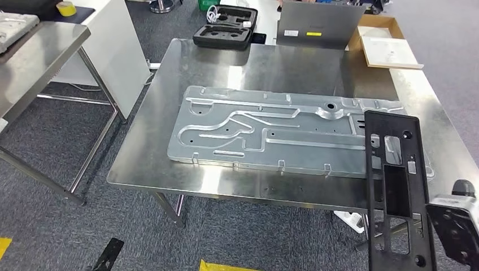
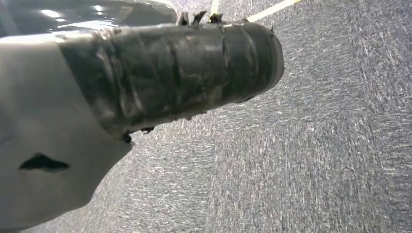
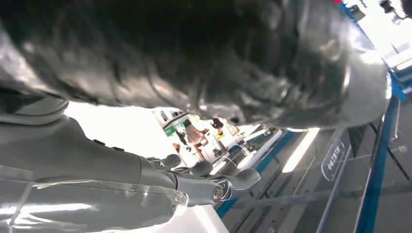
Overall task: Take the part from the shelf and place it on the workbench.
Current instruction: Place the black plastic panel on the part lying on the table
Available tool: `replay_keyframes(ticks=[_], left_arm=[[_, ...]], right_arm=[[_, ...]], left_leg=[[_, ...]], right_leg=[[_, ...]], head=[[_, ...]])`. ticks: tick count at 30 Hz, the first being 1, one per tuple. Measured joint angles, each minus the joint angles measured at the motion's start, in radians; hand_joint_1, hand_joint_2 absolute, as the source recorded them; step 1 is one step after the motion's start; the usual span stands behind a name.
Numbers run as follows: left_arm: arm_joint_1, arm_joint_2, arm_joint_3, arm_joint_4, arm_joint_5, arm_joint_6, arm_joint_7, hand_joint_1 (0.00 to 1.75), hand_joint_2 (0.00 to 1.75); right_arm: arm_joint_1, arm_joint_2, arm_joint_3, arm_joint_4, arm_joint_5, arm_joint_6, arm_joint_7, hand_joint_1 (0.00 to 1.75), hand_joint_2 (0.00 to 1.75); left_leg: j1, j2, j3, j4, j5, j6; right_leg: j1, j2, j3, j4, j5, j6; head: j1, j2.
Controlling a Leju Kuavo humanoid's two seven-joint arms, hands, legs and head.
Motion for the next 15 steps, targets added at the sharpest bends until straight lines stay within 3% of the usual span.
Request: replay_keyframes(ticks=[3,4,5,6,7,8,10,11,13,15], left_arm=[[-0.001,0.000,0.002,0.000,0.002,0.001,0.000,0.00,0.00],[0.000,0.000,0.004,0.000,0.003,0.001,0.000,0.00,0.00],[0.000,0.000,0.005,0.000,0.005,0.001,0.000,0.00,0.00],[0.000,0.000,0.007,0.000,0.007,0.001,0.000,0.00,0.00],[0.000,0.000,0.009,0.000,0.009,0.002,0.000,0.00,0.00],[0.000,0.000,0.011,0.000,0.012,0.002,0.001,0.00,0.00],[0.000,0.000,0.015,0.000,0.016,0.002,0.002,0.00,0.00],[0.000,0.000,0.016,0.000,0.019,0.003,0.003,0.00,0.00],[0.002,0.000,0.018,0.000,0.024,0.004,0.003,0.00,0.00],[0.004,0.001,0.020,0.000,0.027,0.004,0.004,0.00,0.00]], right_arm=[[0.002,0.004,0.000,-0.005,-0.033,-0.019,0.000,0.00,0.00],[0.002,0.006,0.000,-0.007,-0.059,-0.033,0.000,0.00,0.00],[0.003,0.008,0.000,-0.010,-0.093,-0.053,-0.001,0.00,0.00],[0.004,0.010,0.000,-0.014,-0.130,-0.075,-0.001,0.00,0.00],[0.004,0.011,0.000,-0.021,-0.163,-0.097,-0.002,0.00,0.00],[0.004,0.011,-0.001,-0.029,-0.189,-0.116,-0.003,0.00,0.00],[0.007,0.010,-0.008,-0.053,-0.224,-0.146,-0.004,0.00,0.00],[0.012,0.010,-0.016,-0.070,-0.236,-0.161,-0.005,0.00,0.00],[0.026,0.011,-0.038,-0.106,-0.248,-0.188,-0.007,0.00,0.00],[0.042,0.014,-0.062,-0.145,-0.244,-0.206,-0.009,0.00,0.00]], left_leg=[[0.000,0.005,-0.023,-0.002,0.023,0.018],[-0.002,0.006,-0.033,-0.001,0.030,0.020],[-0.003,0.007,-0.043,0.001,0.037,0.021],[-0.004,0.007,-0.053,0.003,0.043,0.020],[-0.005,0.007,-0.061,0.006,0.048,0.019],[-0.006,0.007,-0.068,0.009,0.052,0.017],[-0.008,0.007,-0.079,0.015,0.059,0.010],[-0.008,0.006,-0.081,0.017,0.064,0.005],[-0.007,0.005,-0.085,0.015,0.075,-0.007],[-0.006,0.004,-0.096,0.030,0.058,-0.019]], right_leg=[[-0.005,0.000,-0.049,0.148,-0.122,0.012],[-0.006,0.000,-0.064,0.205,-0.152,0.015],[-0.007,0.000,-0.066,0.239,-0.161,0.016],[-0.007,0.000,-0.050,0.238,-0.150,0.016],[-0.006,0.000,-0.016,0.199,-0.126,0.014],[-0.006,0.000,0.031,0.133,-0.101,0.010],[0.001,0.001,0.110,0.007,-0.078,0.001],[0.005,0.001,0.128,-0.027,-0.077,-0.003],[0.009,0.000,0.124,-0.042,-0.070,-0.013],[0.005,-0.002,0.116,-0.051,-0.055,-0.027]], head=[[0.004,0.000],[0.004,0.000],[0.004,0.000],[0.003,0.000],[0.003,0.000],[0.003,0.000],[0.003,0.000],[0.003,0.000],[0.003,0.000],[0.003,0.000]])
